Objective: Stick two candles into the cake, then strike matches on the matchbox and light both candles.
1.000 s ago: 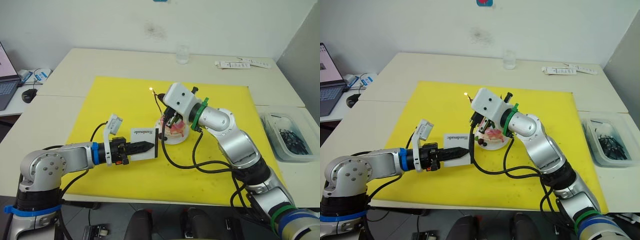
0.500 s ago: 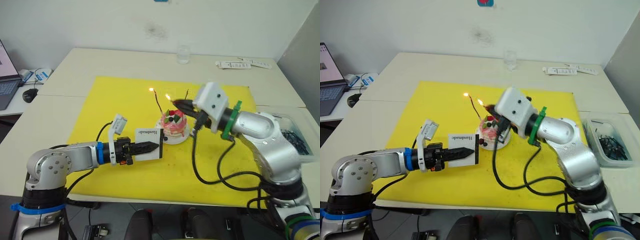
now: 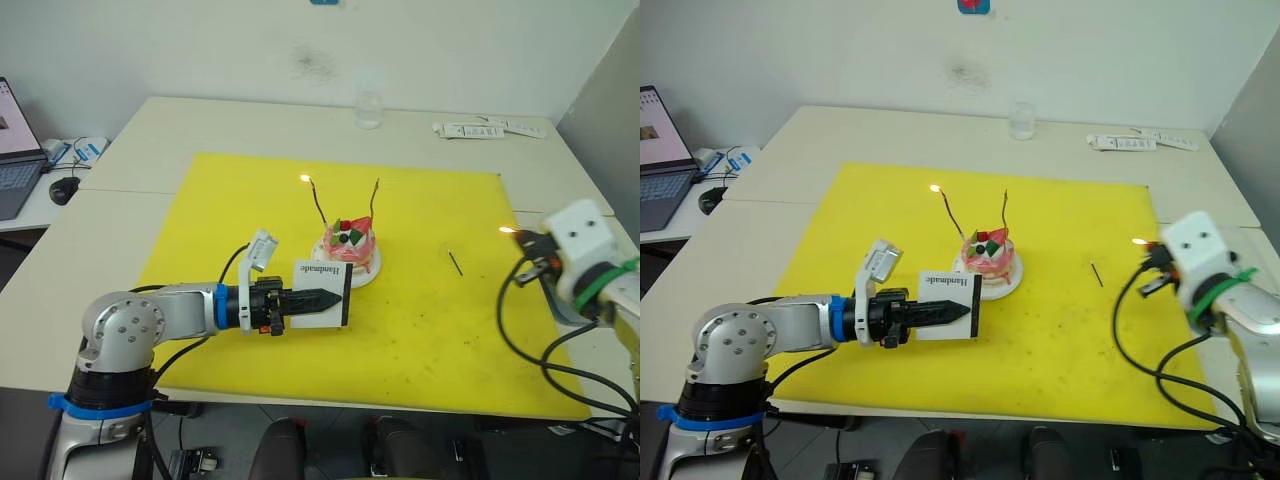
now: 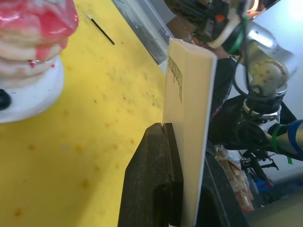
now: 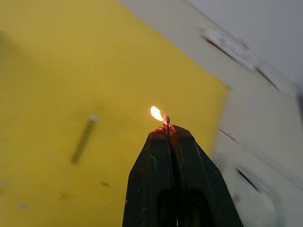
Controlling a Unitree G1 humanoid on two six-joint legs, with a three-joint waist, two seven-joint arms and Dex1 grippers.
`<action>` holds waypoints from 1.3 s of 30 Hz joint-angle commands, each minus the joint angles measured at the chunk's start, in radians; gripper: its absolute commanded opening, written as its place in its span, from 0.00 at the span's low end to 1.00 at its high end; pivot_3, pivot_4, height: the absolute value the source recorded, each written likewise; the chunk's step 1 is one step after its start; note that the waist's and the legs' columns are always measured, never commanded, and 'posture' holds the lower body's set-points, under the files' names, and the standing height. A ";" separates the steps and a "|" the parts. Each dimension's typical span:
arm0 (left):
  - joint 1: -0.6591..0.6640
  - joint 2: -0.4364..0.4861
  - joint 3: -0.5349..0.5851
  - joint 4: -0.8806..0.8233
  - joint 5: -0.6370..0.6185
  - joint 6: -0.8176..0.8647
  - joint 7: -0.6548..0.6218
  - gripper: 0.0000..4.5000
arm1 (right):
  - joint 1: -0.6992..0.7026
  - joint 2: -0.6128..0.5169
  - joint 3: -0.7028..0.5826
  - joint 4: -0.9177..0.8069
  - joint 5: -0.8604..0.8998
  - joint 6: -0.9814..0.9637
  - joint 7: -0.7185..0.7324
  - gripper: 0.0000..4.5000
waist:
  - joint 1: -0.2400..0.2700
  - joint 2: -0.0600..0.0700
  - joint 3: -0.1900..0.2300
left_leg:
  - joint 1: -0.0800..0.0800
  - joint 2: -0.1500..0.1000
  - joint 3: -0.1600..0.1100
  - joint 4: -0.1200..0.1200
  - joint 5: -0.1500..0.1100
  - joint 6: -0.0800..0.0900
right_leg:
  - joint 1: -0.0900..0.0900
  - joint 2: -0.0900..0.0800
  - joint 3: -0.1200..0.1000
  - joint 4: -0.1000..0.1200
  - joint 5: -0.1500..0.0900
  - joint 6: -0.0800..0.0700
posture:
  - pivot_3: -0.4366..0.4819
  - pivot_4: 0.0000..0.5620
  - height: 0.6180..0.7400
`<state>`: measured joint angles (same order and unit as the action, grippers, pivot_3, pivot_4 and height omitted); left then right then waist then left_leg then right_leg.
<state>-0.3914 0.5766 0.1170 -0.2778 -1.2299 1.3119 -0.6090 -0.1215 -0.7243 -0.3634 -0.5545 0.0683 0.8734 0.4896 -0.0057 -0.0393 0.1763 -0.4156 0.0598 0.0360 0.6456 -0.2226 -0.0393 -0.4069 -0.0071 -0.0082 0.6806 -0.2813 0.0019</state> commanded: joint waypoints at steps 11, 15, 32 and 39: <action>0.043 -0.054 0.001 -0.095 -0.058 -0.026 0.084 0.00 | -0.134 0.072 -0.121 0.360 -0.010 0.002 -0.206 0.05 | -0.002 0.003 -0.001 | 0.001 0.000 -0.001 0.000 0.000 0.000 | 0.000 0.006 0.000 0.001 0.000 -0.001 | 0.48 0.27 1.00; 0.048 -0.052 0.006 -0.096 -0.059 -0.029 0.091 0.00 | -0.155 0.093 -0.126 0.370 0.000 0.003 -0.240 0.30 | -0.001 0.003 -0.002 | 0.001 0.000 -0.001 0.000 0.000 0.000 | 0.000 0.006 0.000 0.000 0.000 -0.001 | 0.48 0.27 1.00; 0.029 -0.016 0.006 -0.064 -0.039 -0.044 0.060 0.00 | -0.043 0.090 -0.040 -0.023 0.187 -0.296 0.000 0.99 | -0.001 0.005 -0.002 | 0.001 0.002 -0.002 0.000 0.000 0.000 | 0.000 0.008 -0.001 0.000 0.000 0.000 | 0.48 0.27 1.00; 0.025 -0.007 0.007 -0.068 -0.043 -0.043 0.065 0.00 | -0.005 0.236 0.132 0.113 0.144 -0.389 -0.069 0.99 | 0.000 0.005 -0.002 | 0.001 0.001 -0.002 0.001 0.000 0.000 | 0.001 0.007 0.001 0.001 0.000 -0.001 | 0.48 0.27 1.00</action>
<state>-0.3556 0.5637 0.1139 -0.3275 -1.2560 1.2798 -0.5362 -0.1108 -0.4923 -0.2282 -0.4553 0.2334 0.5276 0.4509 -0.0056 -0.0341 0.1745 -0.4147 0.0612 0.0344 0.6463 -0.2225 -0.0392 -0.4060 -0.0006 -0.0076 0.6812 -0.2809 0.0012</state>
